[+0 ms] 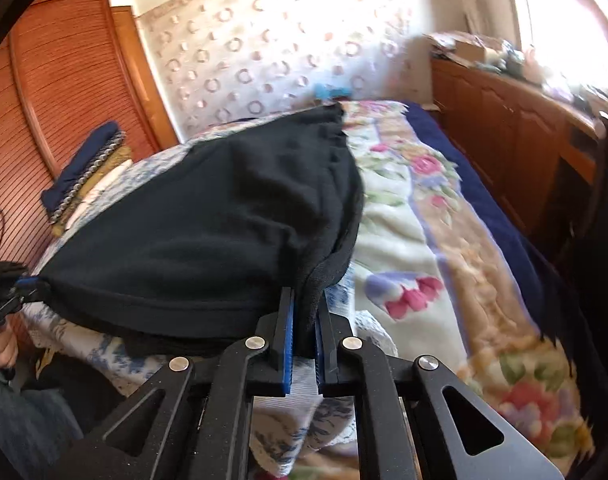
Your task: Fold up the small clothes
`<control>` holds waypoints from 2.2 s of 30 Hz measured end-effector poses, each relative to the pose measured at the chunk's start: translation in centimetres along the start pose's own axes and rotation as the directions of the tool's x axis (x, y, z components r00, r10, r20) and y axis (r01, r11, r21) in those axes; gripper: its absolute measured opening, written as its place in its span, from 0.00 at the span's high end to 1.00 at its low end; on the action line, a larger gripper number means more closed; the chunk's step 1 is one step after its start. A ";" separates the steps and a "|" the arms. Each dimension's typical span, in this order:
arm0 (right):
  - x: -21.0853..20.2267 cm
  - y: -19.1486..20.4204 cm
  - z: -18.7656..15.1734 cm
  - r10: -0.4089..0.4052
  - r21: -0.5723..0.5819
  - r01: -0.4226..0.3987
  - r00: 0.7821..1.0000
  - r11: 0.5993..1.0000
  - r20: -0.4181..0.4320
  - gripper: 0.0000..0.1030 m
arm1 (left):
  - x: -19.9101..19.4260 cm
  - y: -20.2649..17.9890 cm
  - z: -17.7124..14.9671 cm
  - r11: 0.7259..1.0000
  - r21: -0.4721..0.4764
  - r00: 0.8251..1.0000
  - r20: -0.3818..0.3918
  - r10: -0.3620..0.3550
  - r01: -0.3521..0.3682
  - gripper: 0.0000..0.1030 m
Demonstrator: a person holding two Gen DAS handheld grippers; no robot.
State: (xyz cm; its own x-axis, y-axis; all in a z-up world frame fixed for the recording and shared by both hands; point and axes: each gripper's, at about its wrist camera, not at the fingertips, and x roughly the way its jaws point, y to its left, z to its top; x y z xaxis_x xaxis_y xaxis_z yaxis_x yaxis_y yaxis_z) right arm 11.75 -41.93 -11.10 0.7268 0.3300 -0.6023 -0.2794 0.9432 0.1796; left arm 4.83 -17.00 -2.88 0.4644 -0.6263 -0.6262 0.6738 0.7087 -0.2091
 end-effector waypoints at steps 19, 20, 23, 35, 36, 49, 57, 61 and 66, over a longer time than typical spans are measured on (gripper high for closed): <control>-8.1 0.4 2.4 0.061 0.011 -0.064 0.986 0.998 0.157 0.94 | -4.4 2.0 4.0 0.999 -0.026 0.993 0.114 0.023 -0.020 0.95; -7.7 0.1 3.0 0.062 0.011 -0.064 0.983 0.998 0.171 0.94 | -4.2 3.1 5.1 0.999 -0.037 0.992 0.123 0.033 -0.028 0.95; -5.8 -0.6 5.4 0.064 0.022 -0.070 0.981 0.997 0.183 0.94 | -3.1 5.7 7.8 0.996 -0.067 0.990 0.127 0.062 -0.054 0.95; 5.4 -1.1 13.0 0.012 0.012 -0.014 0.995 1.000 0.097 0.94 | 5.8 15.7 14.4 0.978 -0.168 0.991 0.033 0.131 -0.124 0.95; 6.2 -1.1 13.5 0.008 0.009 -0.009 0.996 1.000 0.086 0.94 | 6.6 16.4 14.7 0.977 -0.172 0.990 0.027 0.135 -0.129 0.95; 11.0 -0.2 17.3 -0.061 -0.040 0.062 0.998 0.997 0.020 0.87 | 9.1 17.9 15.0 0.981 -0.107 0.987 0.004 0.161 -0.160 0.56; 7.4 0.8 17.7 -0.139 -0.079 0.147 0.985 0.986 0.102 0.46 | 10.8 16.7 13.0 0.992 -0.053 0.990 -0.086 0.108 -0.113 0.56; 6.7 2.5 16.3 -0.036 -0.142 0.044 0.998 0.989 0.056 0.45 | 12.4 17.0 13.1 0.993 -0.040 0.988 -0.113 0.106 -0.111 0.25; 9.0 3.8 15.2 -0.053 -0.215 0.039 0.997 0.976 -0.058 0.44 | 14.2 17.5 13.8 0.989 -0.034 0.980 -0.145 0.135 -0.141 0.23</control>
State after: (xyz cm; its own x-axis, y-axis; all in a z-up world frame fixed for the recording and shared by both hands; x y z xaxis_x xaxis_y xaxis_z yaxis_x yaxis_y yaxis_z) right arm 26.77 -34.79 -4.00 0.7026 0.2771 -0.6554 -0.3794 0.9251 -0.0155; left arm 31.13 -18.02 -5.08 0.4629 -0.4711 -0.7509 0.5814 0.8008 -0.1440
